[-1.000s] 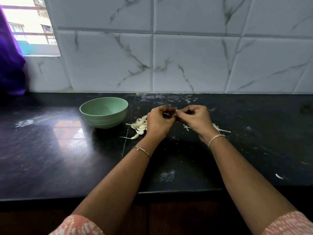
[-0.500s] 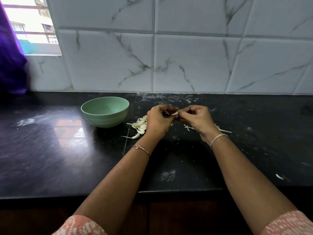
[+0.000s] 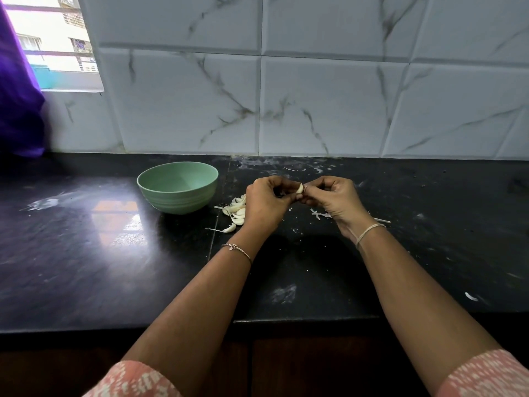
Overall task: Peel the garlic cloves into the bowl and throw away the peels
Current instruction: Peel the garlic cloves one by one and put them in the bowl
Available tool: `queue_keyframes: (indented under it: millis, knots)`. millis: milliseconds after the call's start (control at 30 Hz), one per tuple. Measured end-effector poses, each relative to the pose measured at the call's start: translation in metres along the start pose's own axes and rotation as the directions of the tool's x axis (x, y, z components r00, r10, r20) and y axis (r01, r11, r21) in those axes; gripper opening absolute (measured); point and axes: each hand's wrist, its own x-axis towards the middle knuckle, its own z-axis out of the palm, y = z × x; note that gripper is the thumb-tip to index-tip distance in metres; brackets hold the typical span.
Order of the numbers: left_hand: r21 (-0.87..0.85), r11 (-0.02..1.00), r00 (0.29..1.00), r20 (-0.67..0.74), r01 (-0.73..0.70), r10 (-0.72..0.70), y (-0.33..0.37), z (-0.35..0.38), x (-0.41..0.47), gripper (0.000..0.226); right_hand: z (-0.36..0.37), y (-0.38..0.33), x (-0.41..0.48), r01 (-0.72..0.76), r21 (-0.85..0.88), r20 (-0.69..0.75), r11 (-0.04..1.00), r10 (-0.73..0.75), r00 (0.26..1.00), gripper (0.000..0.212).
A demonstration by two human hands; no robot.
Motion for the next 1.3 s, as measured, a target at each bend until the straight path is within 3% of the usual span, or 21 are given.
queue_keyframes:
  millis: [833,1300]
  knots:
    - [-0.028,1.000,0.997,0.074,-0.015,0.017,0.0009,-0.0005,-0.0002,0.033,0.0030,-0.0026,0.0011,-0.092,0.094,0.050,0.991,0.087,0.995,0.028]
    - [-0.079,0.997,0.999,0.050,0.004,0.000,0.0005,-0.0017,0.0003,0.023,0.0025,-0.0050,0.0004,-0.117,0.159,0.089,0.980,0.104,0.991,0.032]
